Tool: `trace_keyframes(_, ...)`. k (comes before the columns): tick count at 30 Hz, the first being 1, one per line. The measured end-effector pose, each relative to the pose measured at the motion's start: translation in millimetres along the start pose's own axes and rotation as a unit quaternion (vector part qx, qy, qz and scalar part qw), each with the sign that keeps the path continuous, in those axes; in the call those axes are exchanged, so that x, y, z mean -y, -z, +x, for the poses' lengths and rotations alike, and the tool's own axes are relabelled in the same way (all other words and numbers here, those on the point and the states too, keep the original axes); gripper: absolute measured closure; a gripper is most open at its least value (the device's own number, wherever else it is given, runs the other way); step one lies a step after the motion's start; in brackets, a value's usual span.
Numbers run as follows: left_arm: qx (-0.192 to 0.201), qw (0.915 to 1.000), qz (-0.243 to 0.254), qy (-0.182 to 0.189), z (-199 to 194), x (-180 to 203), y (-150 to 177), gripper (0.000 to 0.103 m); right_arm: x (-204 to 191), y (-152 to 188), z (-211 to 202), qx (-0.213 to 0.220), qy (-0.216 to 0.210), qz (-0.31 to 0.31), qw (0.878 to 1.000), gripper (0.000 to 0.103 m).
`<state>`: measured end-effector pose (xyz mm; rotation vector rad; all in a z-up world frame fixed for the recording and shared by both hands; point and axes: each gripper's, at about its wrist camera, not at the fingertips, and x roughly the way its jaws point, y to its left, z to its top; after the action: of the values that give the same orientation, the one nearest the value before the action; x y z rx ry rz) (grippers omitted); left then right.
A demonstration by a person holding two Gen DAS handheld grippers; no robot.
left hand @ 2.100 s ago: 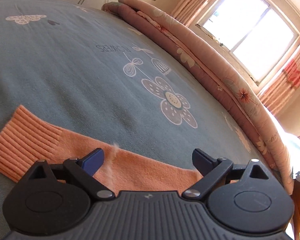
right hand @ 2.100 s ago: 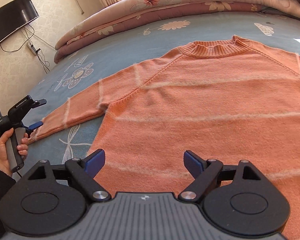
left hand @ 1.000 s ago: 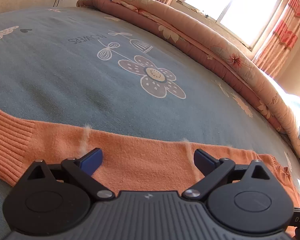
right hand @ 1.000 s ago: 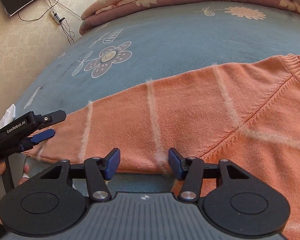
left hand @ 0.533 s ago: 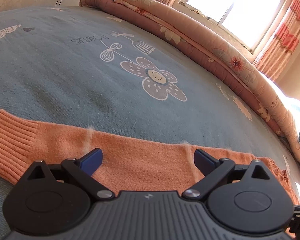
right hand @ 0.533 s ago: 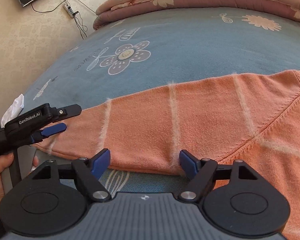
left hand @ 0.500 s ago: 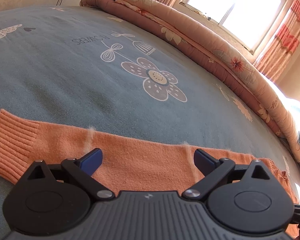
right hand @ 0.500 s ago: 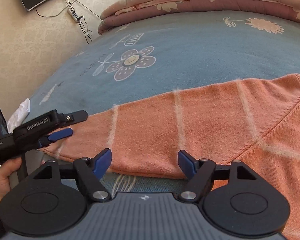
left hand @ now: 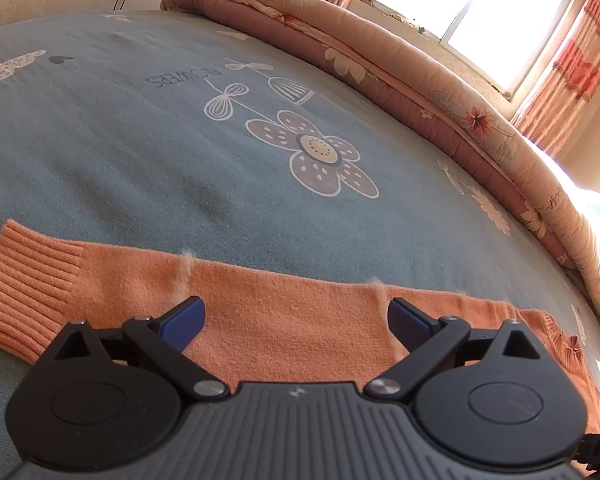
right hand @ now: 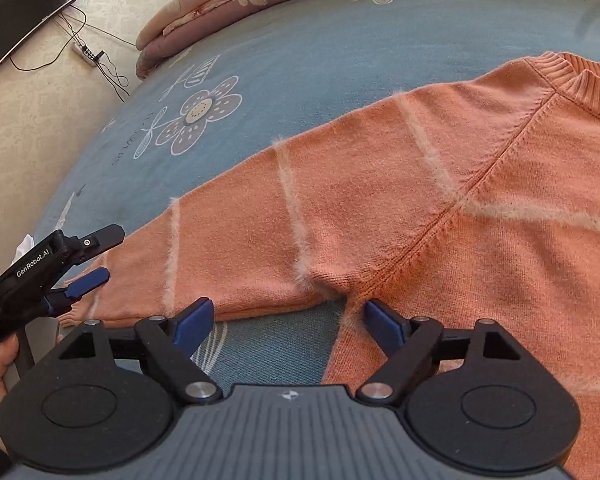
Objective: Fold clothes
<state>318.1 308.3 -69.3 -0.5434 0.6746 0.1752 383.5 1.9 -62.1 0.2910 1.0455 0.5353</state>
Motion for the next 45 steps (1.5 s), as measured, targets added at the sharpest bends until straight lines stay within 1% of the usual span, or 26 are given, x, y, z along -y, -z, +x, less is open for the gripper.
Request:
trace_keyframes(4,0.003,1.0000,-0.006,0.001,-3,0,-1,0.005,1,3,-22,0.025,-0.021,0.009,0.999,0.019)
trace_keyframes(7,0.006,1.0000,0.001,0.000,-6,4,-2,0.005,2,8,-12,0.005,-0.031,0.022,0.999,0.019)
trace_keyframes(9,0.005,0.9999,0.007,0.008,-9,9,-3,0.005,-1,11,-13,-0.002,-0.039,0.020,0.999,0.017)
trace_keyframes(12,0.003,0.9989,0.026,0.039,-15,24,-2,0.005,-9,15,-24,-0.006,-0.052,0.009,0.999,0.017)
trace_keyframes(15,-0.017,0.9936,0.037,0.105,-17,45,4,0.005,-6,16,-60,0.013,-0.054,0.008,0.998,0.017)
trace_keyframes(16,-0.033,0.9896,0.038,0.135,-13,54,8,0.005,-4,19,-75,0.024,-0.039,0.000,0.999,0.017)
trace_keyframes(17,-0.047,0.9860,0.040,0.155,-10,61,11,0.005,-1,21,-90,0.034,-0.024,-0.007,0.999,0.017)
trace_keyframes(20,-0.069,0.9798,0.063,0.177,0,81,27,0.005,16,36,-127,0.053,0.032,-0.016,0.998,0.017)
trace_keyframes(24,-0.098,0.9788,0.081,0.160,17,88,43,0.005,45,69,-160,0.070,0.126,-0.027,0.989,0.017)
trace_keyframes(26,-0.097,0.9791,0.080,0.160,18,86,45,0.005,61,91,-172,0.079,0.176,-0.034,0.981,0.017)
trace_keyframes(29,-0.046,0.9870,0.077,0.133,5,84,41,0.005,82,128,-184,0.089,0.258,-0.049,0.961,0.017)
trace_keyframes(30,-0.027,0.9891,0.076,0.123,0,84,39,0.005,89,141,-187,0.093,0.276,-0.051,0.955,0.017)
trace_keyframes(31,-0.016,0.9895,0.081,0.119,-3,84,38,0.005,95,151,-191,0.095,0.284,-0.045,0.953,0.017)
trace_keyframes(32,-0.015,0.9890,0.084,0.121,-3,83,38,0.005,101,161,-194,0.097,0.291,-0.040,0.951,0.017)
trace_keyframes(34,-0.034,0.9884,0.075,0.127,4,80,38,0.005,115,179,-197,0.100,0.295,-0.020,0.950,0.017)
trace_keyframes(37,-0.049,0.9907,0.069,0.107,14,76,40,0.005,129,200,-196,0.099,0.288,0.012,0.953,0.016)
trace_keyframes(38,-0.050,0.9907,0.071,0.105,15,76,41,0.005,132,206,-195,0.102,0.284,0.016,0.953,0.012)
trace_keyframes(39,-0.050,0.9904,0.075,0.105,15,76,41,0.005,131,209,-195,0.107,0.281,0.012,0.954,0.008)
trace_keyframes(42,-0.050,0.9904,0.080,0.101,16,77,42,0.005,129,214,-191,0.106,0.275,0.002,0.955,0.000)
trace_keyframes(45,-0.051,0.9905,0.086,0.095,16,79,43,0.005,128,216,-190,0.111,0.275,0.004,0.955,0.000)
